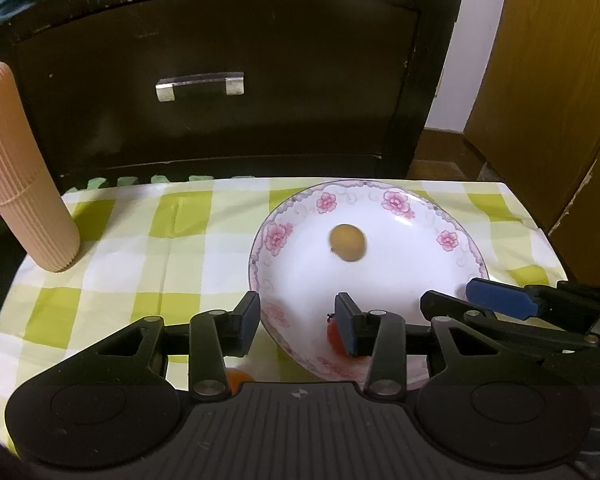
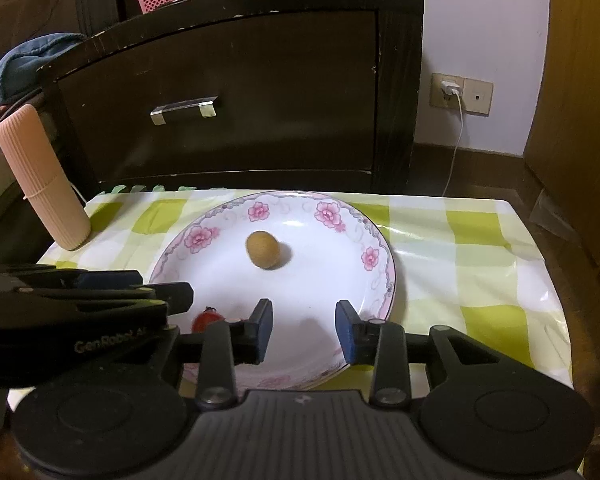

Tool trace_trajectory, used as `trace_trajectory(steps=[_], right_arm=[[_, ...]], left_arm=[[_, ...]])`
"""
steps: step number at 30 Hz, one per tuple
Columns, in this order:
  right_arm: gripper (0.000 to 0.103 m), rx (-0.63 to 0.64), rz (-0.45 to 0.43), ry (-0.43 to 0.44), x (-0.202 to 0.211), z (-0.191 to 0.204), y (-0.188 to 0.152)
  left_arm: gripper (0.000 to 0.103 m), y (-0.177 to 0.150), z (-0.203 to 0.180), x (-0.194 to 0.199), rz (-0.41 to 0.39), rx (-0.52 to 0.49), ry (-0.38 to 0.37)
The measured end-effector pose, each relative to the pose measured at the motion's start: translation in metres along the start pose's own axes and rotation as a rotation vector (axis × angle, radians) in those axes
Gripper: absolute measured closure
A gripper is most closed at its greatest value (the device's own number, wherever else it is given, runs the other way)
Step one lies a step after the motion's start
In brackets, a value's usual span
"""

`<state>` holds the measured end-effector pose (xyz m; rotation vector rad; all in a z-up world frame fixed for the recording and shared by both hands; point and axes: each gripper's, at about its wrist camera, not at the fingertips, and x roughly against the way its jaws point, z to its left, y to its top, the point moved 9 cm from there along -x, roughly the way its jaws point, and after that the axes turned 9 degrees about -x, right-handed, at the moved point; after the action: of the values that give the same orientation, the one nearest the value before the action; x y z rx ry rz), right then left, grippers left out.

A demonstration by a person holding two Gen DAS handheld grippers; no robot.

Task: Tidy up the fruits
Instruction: 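Withdraw both tools from the bowl back over the fruit pile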

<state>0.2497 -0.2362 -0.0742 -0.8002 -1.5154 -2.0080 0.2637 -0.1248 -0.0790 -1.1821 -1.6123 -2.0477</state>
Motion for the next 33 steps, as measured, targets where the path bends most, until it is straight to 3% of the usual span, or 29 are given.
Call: trace_trajectory(steps=[23,33], right_arm=[[0.067,0.026,-0.026,-0.016,0.015,0.008,0.001],[0.059,0.001,-0.005,-0.015,0.013,0.003,-0.001]], left_arm=[[0.038,-0.001,0.009,0.026,-0.021,-0.02,0.045],[0.029,-0.002,0.012,0.036,-0.023,-0.006,0.034]])
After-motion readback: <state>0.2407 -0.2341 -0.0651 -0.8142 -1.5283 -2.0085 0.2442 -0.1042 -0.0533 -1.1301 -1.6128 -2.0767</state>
